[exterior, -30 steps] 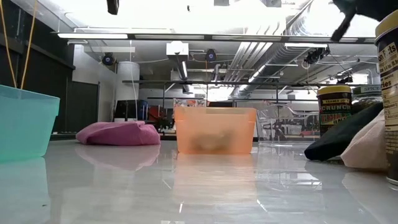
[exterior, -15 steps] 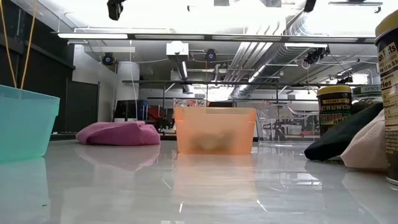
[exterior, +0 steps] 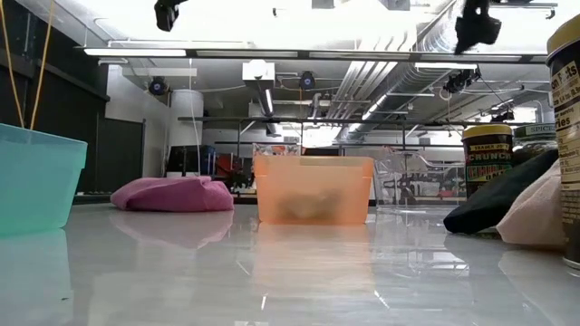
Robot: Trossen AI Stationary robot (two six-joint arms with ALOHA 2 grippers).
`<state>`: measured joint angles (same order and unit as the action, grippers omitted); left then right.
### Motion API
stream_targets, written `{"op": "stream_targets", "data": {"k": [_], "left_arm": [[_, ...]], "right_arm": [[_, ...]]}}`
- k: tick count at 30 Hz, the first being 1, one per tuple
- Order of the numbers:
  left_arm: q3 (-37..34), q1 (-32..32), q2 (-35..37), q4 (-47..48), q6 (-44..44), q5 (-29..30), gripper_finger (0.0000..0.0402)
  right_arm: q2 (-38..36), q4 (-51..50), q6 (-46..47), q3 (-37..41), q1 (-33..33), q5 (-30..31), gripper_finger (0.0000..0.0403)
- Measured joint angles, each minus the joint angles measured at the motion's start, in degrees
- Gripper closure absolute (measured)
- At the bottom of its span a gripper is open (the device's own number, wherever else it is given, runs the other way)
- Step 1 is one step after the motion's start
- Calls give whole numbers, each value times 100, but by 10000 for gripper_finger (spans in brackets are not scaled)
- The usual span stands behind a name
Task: Sort spices by type
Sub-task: Put the top right yellow seasoning bottle into the transparent bin
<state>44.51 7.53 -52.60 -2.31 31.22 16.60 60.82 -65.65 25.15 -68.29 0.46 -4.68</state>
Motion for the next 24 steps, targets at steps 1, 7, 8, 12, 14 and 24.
{"op": "stream_targets", "data": {"k": [1,7,8,12,14,24], "left_arm": [[0,0,0,0,-33,-2,213],[0,0,0,0,-90,0,213],[0,0,0,0,-98,0,213],[0,0,0,38,-105,0,213],[0,0,0,116,-104,0,213],[0,0,0,299,-142,0,213]], "right_arm": [[109,-69,-58,15,44,35,60],[763,-141,-126,312,196,443,28],[858,-144,-156,375,203,444,28],[1182,-129,-222,565,297,442,27],[1279,-49,-218,627,360,548,27],[1595,272,49,848,760,639,27]]}}
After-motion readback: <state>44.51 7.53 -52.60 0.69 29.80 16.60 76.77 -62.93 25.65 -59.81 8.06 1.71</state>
